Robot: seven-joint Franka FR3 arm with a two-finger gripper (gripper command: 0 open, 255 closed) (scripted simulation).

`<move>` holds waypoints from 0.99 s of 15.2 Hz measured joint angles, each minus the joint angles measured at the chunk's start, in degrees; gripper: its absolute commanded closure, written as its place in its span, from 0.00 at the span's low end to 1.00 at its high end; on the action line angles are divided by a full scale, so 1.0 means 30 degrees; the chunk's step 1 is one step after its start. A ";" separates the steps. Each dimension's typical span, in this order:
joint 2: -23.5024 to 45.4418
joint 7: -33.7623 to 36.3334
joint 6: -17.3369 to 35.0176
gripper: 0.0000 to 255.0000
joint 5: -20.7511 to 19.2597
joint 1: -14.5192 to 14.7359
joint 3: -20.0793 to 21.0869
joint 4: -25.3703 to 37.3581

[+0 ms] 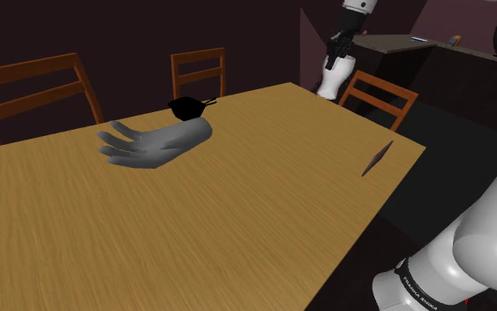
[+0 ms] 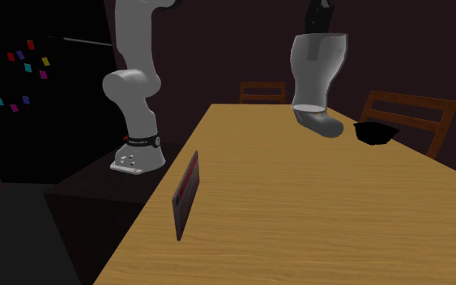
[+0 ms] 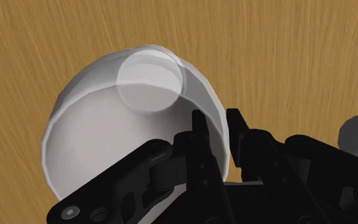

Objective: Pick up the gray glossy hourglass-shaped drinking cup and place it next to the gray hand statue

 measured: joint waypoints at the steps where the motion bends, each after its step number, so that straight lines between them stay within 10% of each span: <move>1: -0.0109 0.0490 0.0060 1.00 -0.0066 0.0308 0.0197 -0.0106; 15: 0.2049 0.6146 -0.0258 1.00 0.0023 0.3539 0.2426 0.2957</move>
